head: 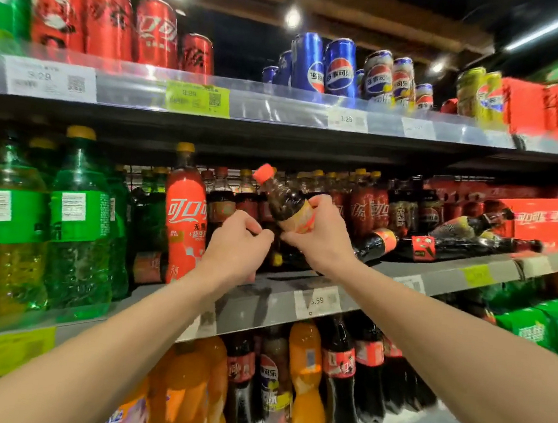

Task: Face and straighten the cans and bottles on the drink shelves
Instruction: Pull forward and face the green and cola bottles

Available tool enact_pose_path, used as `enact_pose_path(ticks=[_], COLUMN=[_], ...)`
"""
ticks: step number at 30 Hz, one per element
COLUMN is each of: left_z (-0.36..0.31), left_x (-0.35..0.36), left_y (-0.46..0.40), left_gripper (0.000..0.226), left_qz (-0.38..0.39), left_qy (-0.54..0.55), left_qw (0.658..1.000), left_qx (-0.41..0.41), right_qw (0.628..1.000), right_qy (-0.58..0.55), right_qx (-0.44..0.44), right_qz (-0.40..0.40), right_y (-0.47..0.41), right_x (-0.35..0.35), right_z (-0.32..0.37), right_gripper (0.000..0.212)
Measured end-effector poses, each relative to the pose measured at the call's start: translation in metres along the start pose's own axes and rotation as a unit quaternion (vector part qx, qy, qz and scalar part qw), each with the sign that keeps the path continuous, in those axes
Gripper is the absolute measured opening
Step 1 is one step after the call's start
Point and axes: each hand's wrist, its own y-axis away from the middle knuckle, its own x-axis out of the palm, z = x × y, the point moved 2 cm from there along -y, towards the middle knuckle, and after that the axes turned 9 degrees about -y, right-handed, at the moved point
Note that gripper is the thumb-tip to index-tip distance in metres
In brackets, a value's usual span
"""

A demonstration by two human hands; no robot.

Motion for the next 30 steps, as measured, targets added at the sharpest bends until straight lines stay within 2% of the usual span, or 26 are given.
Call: enact_pose_path(ticks=[2, 4, 6, 10, 12, 16, 19, 23, 27, 30], left_z=[-0.002, -0.004, -0.007, -0.02, -0.029, -0.026, -0.014, 0.001, 0.0, -0.007], left_x=[0.005, 0.018, 0.036, 0.076, 0.088, 0.085, 0.074, 0.065, 0.052, 0.038], left_y=[0.006, 0.01, 0.01, -0.007, -0.025, -0.055, -0.071, -0.073, -0.053, -0.031], left_gripper=[0.015, 0.016, 0.017, 0.019, 0.022, 0.027, 0.033, 0.037, 0.037, 0.035], left_qz=[0.01, 0.025, 0.028, -0.031, -0.048, -0.028, 0.003, -0.004, 0.001, 0.005], left_qy=[0.007, 0.002, -0.001, 0.033, 0.027, -0.01, -0.034, -0.031, -0.016, -0.074], left_qw=[1.0, 0.999, 0.999, 0.996, 0.994, 0.991, 0.988, 0.991, 0.996, 0.996], left_qx=[-0.012, -0.026, -0.037, -0.075, -0.098, -0.13, -0.148, -0.128, -0.086, -0.041], right_qw=[0.999, 0.998, 0.997, 0.992, 0.989, 0.986, 0.987, 0.989, 0.986, 0.982], right_qy=[-0.042, -0.057, -0.074, -0.108, -0.128, -0.139, -0.117, -0.105, -0.146, -0.171], right_qx=[-0.004, -0.012, -0.023, -0.052, -0.038, -0.015, -0.024, -0.029, -0.008, 0.029], right_qz=[-0.015, 0.005, 0.021, 0.051, 0.064, 0.09, 0.111, 0.105, 0.084, 0.07], right_y=[0.006, 0.009, 0.01, -0.001, -0.017, -0.046, -0.06, -0.06, -0.047, -0.042], right_x=[-0.018, -0.03, -0.034, -0.031, -0.029, -0.014, 0.005, 0.016, 0.021, 0.027], right_z=[0.004, 0.003, -0.005, -0.027, -0.04, -0.06, -0.057, -0.05, -0.037, -0.019], right_gripper=[0.059, 0.05, 0.051, 0.054, 0.049, 0.035, 0.039, 0.043, 0.04, 0.041])
